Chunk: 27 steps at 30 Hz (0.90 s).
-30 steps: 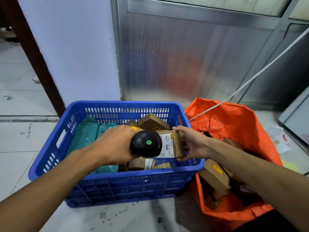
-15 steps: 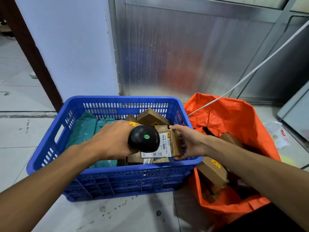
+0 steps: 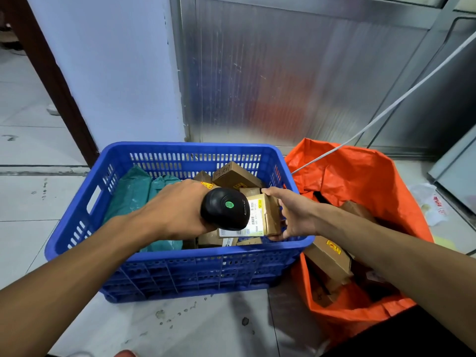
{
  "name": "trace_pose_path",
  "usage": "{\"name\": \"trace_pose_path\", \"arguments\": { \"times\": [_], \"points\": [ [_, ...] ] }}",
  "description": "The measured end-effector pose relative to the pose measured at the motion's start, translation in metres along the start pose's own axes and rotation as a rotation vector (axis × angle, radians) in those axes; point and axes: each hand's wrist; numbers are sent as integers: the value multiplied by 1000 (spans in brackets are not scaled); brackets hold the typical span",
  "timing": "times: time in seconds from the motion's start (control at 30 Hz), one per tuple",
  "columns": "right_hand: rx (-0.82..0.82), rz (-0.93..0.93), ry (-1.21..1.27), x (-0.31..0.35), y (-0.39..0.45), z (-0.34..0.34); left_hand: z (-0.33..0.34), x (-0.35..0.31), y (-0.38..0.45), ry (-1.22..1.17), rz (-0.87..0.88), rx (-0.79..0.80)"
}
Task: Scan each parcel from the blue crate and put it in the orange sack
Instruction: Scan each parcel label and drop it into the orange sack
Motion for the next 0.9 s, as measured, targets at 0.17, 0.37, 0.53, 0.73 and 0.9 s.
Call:
{"name": "trace_pose_path", "arguments": {
  "times": [0.17, 0.37, 0.53, 0.73, 0.9],
  "points": [
    [1, 5, 1, -1, 0, 0, 1, 1, 0, 30, -3, -5],
    [1, 7, -6, -1, 1, 0, 2, 2, 1, 44, -1, -11],
    [-6, 31, 6, 0, 0, 2, 4, 6, 1, 109, 20, -5],
    [-11, 33, 13, 1, -2, 4, 6, 7, 2, 135, 1, -5],
    [-12, 19, -2, 4, -3, 2, 2, 1, 2, 136, -43, -39]
  ]
}}
Point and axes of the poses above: each hand's wrist, its own y-axis towards the middle knuckle, its own z-axis out of the palm, x = y × z
